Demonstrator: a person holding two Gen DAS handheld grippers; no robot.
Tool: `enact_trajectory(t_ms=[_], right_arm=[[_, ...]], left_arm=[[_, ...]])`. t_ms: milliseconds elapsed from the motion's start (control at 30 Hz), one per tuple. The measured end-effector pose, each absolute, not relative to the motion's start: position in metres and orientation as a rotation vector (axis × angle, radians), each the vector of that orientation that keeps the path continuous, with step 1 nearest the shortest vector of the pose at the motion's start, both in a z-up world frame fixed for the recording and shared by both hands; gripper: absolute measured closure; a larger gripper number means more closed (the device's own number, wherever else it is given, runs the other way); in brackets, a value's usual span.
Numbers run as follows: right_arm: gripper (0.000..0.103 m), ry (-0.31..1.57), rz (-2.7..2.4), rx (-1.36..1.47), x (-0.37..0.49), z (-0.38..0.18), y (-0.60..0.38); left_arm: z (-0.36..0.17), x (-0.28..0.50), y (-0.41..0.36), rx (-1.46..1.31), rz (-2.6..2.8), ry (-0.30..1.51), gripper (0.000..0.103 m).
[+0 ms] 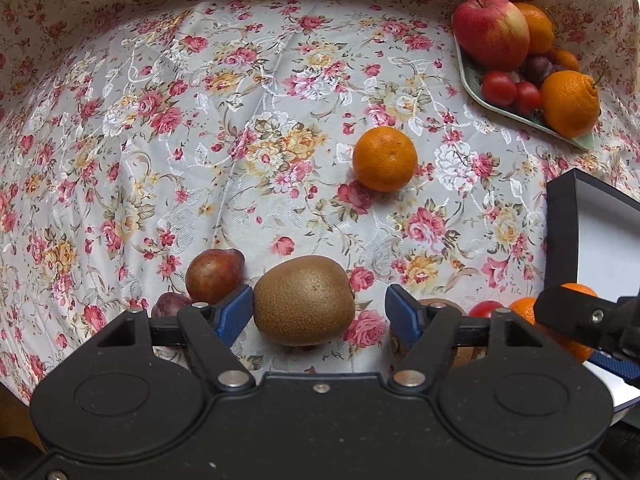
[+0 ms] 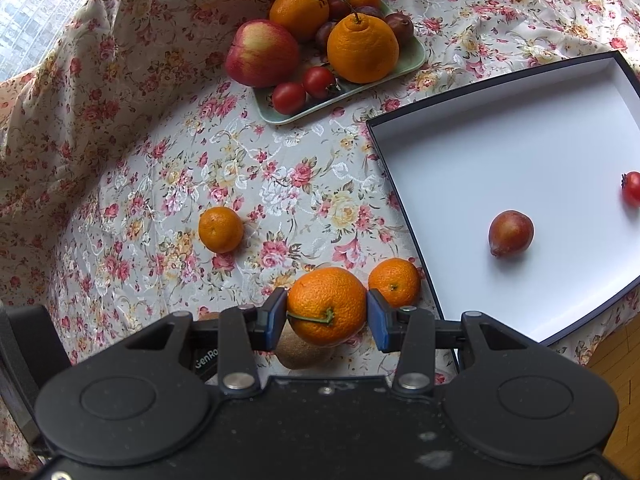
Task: Organize fruits
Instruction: 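Lower the open left tool around a brown kiwi while the right tool holds the tangerine, then close the left tool on the brown kiwi and lift it while the right tool holds the tangerine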
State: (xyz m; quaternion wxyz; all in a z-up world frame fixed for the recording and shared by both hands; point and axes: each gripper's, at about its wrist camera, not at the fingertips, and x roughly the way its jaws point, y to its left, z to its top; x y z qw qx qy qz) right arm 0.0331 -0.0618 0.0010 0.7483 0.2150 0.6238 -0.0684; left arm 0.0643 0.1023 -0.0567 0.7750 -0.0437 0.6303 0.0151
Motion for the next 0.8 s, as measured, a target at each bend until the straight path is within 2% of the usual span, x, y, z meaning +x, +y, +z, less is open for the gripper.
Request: enact_trajectory(t_ms=[200,800], right_arm=[[0.058,1.357,-0.164,0.454,0.033,0.001,-0.061],[0.058,1.361,-0.146,0.455,0.035,-0.001,-0.056]], left_arm=[[-0.049,0.058,0.084,-0.032,-0.030,1.323,0.030],[-0.047,0.069,0.120,-0.169,0.011,1.349,0.032]])
